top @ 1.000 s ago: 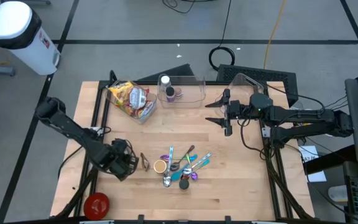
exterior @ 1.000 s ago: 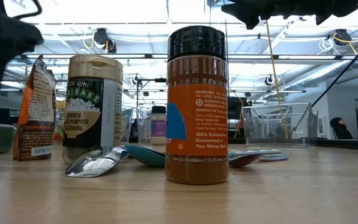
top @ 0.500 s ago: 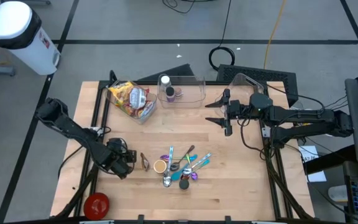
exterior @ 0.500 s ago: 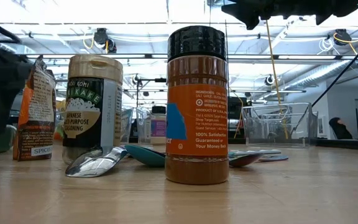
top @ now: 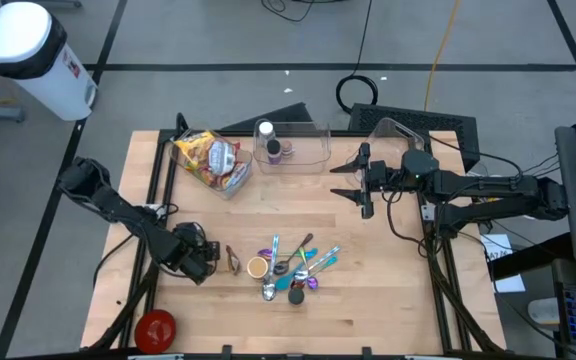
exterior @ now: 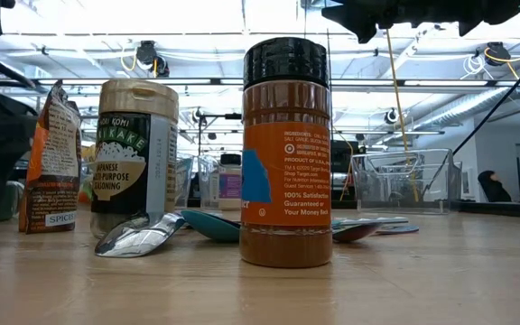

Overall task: Pick & Place Food Item
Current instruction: Put the green seasoning bottle into the middle transparent bin

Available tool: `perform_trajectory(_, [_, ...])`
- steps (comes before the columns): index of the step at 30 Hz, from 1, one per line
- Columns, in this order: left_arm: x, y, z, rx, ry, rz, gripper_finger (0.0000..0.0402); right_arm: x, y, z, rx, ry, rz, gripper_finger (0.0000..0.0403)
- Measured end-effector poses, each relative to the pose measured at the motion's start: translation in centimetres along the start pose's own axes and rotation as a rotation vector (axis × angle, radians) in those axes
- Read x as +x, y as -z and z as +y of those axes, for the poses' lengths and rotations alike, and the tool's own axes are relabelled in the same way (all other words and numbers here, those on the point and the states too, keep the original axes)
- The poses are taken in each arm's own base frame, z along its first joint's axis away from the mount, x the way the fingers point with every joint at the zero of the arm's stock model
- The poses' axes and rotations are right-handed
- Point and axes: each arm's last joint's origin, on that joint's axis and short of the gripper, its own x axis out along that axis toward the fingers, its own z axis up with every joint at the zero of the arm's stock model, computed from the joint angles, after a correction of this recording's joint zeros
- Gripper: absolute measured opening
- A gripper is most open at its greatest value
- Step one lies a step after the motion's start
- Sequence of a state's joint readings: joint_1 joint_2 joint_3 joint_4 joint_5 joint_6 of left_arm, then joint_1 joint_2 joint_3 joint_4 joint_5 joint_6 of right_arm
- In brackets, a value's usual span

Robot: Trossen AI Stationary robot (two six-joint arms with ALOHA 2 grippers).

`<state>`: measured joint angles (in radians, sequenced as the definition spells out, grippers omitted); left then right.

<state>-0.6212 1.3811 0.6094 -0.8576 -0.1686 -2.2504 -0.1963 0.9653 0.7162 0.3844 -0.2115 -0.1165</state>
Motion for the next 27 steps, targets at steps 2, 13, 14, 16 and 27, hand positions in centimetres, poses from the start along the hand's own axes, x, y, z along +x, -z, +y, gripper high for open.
perform_trajectory(2, [0.0, 0.1, -0.1, 0.041, 0.014, 0.006, 0.0291, 0.0, 0.0, 0.0, 0.000, 0.000, 0.000, 0.0226])
perform_trajectory(13, [-0.1, -0.3, -0.2, 0.208, -0.026, 0.054, 0.0202, 0.0, 0.0, 0.0, 0.000, 0.000, 0.000, 0.0226])
perform_trajectory(14, [-0.3, -0.4, -0.3, 0.226, -0.031, 0.056, 0.0202, 0.0, 0.0, 0.0, 0.000, 0.000, 0.000, 0.0226])
perform_trajectory(16, [-0.9, -0.6, -0.5, 0.252, -0.021, 0.062, 0.0202, 0.0, 0.0, 0.0, 0.000, 0.000, 0.000, 0.0226])
perform_trajectory(27, [-7.6, -3.0, -3.5, 0.596, 0.367, -0.313, 0.0202, 0.0, 0.2, 0.0, 0.005, -0.002, 0.021, 0.0226])
